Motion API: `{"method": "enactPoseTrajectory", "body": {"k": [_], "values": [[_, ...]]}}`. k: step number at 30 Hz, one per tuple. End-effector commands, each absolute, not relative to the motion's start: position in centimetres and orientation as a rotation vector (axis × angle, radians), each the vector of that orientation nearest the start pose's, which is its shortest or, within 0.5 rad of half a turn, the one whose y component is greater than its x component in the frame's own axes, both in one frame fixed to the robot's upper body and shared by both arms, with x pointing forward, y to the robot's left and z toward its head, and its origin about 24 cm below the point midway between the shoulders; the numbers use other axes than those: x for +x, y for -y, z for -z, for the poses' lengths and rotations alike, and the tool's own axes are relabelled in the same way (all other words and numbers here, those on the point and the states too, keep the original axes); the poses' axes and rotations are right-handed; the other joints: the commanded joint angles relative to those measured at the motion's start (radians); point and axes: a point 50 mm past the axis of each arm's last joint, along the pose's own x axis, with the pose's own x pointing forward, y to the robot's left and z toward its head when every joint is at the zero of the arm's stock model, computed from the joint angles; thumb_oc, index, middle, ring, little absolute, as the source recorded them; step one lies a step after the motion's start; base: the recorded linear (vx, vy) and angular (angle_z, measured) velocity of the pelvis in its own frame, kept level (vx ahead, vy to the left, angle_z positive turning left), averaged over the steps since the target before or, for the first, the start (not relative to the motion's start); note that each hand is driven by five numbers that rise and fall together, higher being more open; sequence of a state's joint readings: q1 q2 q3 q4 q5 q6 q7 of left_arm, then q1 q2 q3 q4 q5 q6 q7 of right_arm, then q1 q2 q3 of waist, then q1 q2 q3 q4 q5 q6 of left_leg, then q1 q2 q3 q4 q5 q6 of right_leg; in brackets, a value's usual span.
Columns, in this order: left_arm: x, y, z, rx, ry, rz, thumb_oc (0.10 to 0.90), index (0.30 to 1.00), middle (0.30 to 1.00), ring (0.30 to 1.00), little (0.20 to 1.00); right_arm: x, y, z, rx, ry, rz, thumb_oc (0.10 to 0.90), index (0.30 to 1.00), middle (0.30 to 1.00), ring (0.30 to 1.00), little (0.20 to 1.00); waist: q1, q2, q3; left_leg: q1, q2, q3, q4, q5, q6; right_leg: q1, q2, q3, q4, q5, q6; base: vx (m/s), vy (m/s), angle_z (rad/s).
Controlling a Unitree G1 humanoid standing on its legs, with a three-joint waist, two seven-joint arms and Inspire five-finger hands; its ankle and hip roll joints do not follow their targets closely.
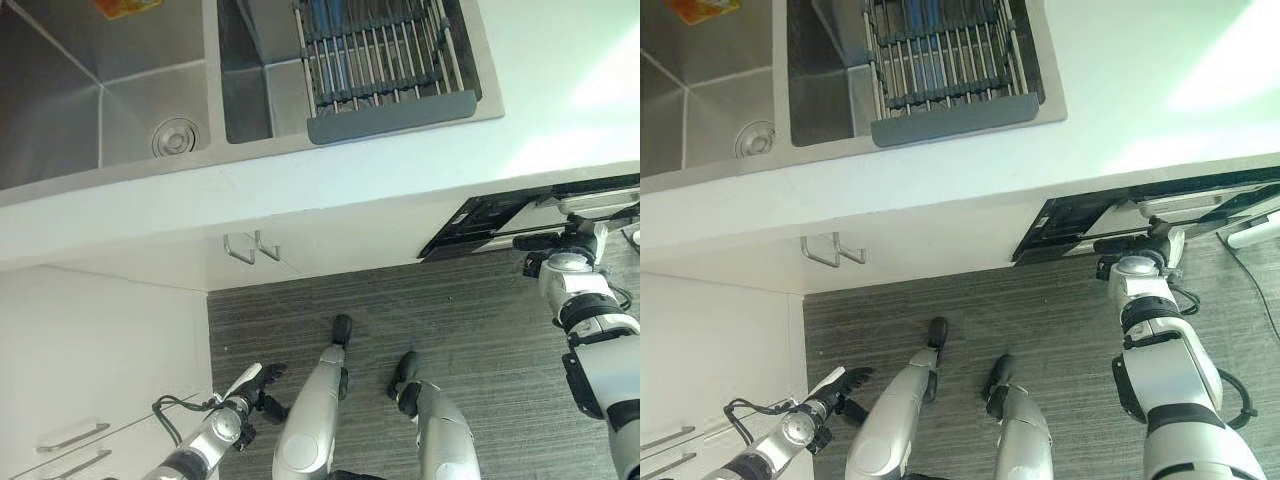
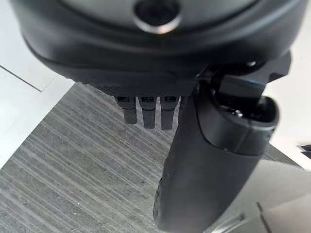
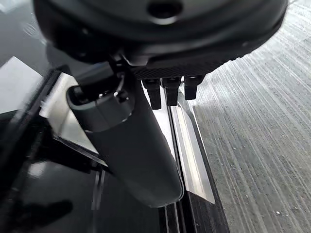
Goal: Place the dishes in the dishwasher.
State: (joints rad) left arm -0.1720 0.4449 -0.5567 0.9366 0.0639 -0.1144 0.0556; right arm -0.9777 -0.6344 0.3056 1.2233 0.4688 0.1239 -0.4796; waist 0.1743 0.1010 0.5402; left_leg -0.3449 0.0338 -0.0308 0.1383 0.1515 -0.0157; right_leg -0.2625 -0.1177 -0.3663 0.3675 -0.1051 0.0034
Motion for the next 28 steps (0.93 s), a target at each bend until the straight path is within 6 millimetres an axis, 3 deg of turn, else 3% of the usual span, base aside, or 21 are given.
{"method": "enactPoseTrajectory", "body": {"k": [1,7,12,13,15,16,17,18,19,21,23,25,28], "values": [[19.7,-23.1,10.3,0.811,-0.691,0.323,0.8,0.9,0.9,0.9,0.9,38.1,28.9,-33.8,-0.409,0.52,0.733,0.8,0.9,0.9,0.9,0.9,0.045,-0.02,-0.073,0.002,-0.028,0.078,0.162,-0.259,0.009,0.06,0.013,0.039,-0.031,-0.078,0.051,0.05,-0.051,-0.02],[19.6,-23.6,10.3,0.797,-0.728,0.306,0.8,0.9,0.9,0.9,0.9,38.3,28.6,-33.4,-0.428,0.492,0.726,0.8,0.9,0.9,0.9,0.9,0.051,-0.03,-0.079,0.009,-0.031,0.068,0.162,-0.268,0.014,0.073,0.017,0.039,-0.06,-0.064,0.057,0.0,-0.049,0.0],[19.1,-24.2,10.9,0.568,-0.815,0.156,0.8,0.9,0.9,0.9,0.9,38.8,29.5,-29.7,-0.406,0.357,0.69,0.8,0.9,0.9,0.9,0.9,0.044,-0.038,-0.084,0.023,-0.028,0.072,0.162,-0.278,0.012,0.087,0.012,0.04,-0.068,-0.066,0.062,-0.08,-0.055,0.0],[18.7,-24.4,11.1,0.509,-0.833,0.139,0.8,0.9,0.9,0.9,0.9,38.9,29.6,-28.1,-0.371,0.321,0.66,0.8,0.9,0.9,0.9,0.9,0.04,-0.035,-0.085,0.013,-0.023,0.078,0.162,-0.254,0.016,0.078,0.011,0.026,-0.068,-0.044,0.055,-0.16,-0.005,0.0],[18.5,-24.3,11.3,0.425,-0.864,0.13,0.8,0.9,0.9,0.9,0.9,39.0,29.4,-26.2,-0.314,0.281,0.636,0.8,0.9,0.9,0.9,0.9,0.036,-0.043,-0.091,0.031,-0.024,0.077,0.162,-0.279,0.008,0.093,0.008,0.039,-0.068,-0.068,0.063,-0.07,-0.024,0.05],[18.2,-23.9,11.7,0.291,-0.898,0.109,0.8,0.9,0.9,0.9,0.9,39.0,29.5,-22.8,-0.189,0.199,0.571,0.8,0.9,0.9,0.9,0.9,0.022,-0.035,-0.096,0.03,-0.016,0.088,0.162,-0.259,0.012,0.091,0.004,0.027,-0.068,-0.049,0.056,-0.09,-0.014,0.06],[18.0,-23.8,11.8,0.229,-0.908,0.101,0.8,0.9,0.9,0.9,0.9,38.8,29.4,-20.7,-0.069,0.155,0.498,0.8,0.9,0.9,0.9,0.9,0.013,-0.035,-0.1,0.036,-0.014,0.092,0.162,-0.263,0.012,0.094,0.002,0.031,-0.068,-0.052,0.055,-0.19,0.006,0.03],[17.9,-23.8,11.8,0.211,-0.913,0.1,0.8,0.9,0.9,0.9,0.9,38.8,29.3,-20.0,-0.004,0.134,0.468,0.8,0.9,0.9,0.9,0.9,0.011,-0.035,-0.102,0.038,-0.014,0.093,0.162,-0.264,0.012,0.095,0.001,0.032,-0.068,-0.053,0.055,-0.07,-0.013,-0.01],[17.7,-23.8,11.9,0.171,-0.925,0.086,0.8,0.9,0.9,0.9,0.9,38.4,29.0,-17.2,0.105,0.066,0.407,0.8,0.9,0.9,0.9,0.9,-0.002,-0.037,-0.108,0.046,-0.01,0.1,0.162,-0.269,0.01,0.1,0.001,0.035,-0.068,-0.055,0.055,-0.07,-0.018,-0.04],[16.7,-24.1,12.4,0.043,-0.957,0.03,0.8,0.9,0.9,0.9,0.9,35.5,27.7,-8.4,0.23,-0.094,0.32,0.8,0.9,0.9,0.9,0.9,-0.052,-0.039,-0.121,0.076,0.005,0.12,0.162,-0.275,0.007,0.118,0.005,0.051,-0.068,-0.058,0.051,-0.08,-0.016,-0.02],[15.6,-24.3,12.9,-0.03,-0.975,-0.007,0.8,0.9,0.9,0.9,0.9,32.2,27.1,-3.2,0.294,-0.2,0.308,0.8,0.9,0.9,0.9,0.9,-0.093,-0.039,-0.134,0.094,0.018,0.139,0.162,-0.273,-0.002,0.13,0.005,0.065,-0.068,-0.057,0.05,-0.07,0.002,-0.03],[14.6,-24.7,13.3,-0.078,-0.982,-0.078,0.8,0.9,0.9,0.9,0.9,28.2,27.6,1.2,0.315,-0.297,0.326,0.8,0.9,0.9,0.9,0.9,-0.133,-0.034,-0.152,0.109,0.027,0.16,0.162,-0.272,-0.012,0.143,-0.001,0.08,-0.068,-0.06,0.052,-0.09,0.033,-0.32],[13.0,-25.2,13.7,-0.16,-1.004,-0.165,0.8,0.9,0.9,0.9,0.9,24.7,27.8,4.4,0.287,-0.387,0.392,0.8,0.9,0.9,0.9,0.9,-0.169,-0.027,-0.178,0.116,0.035,0.171,0.162,-0.263,-0.03,0.163,-0.006,0.1,-0.068,-0.065,0.056,-0.09,0.038,-0.42]]}}
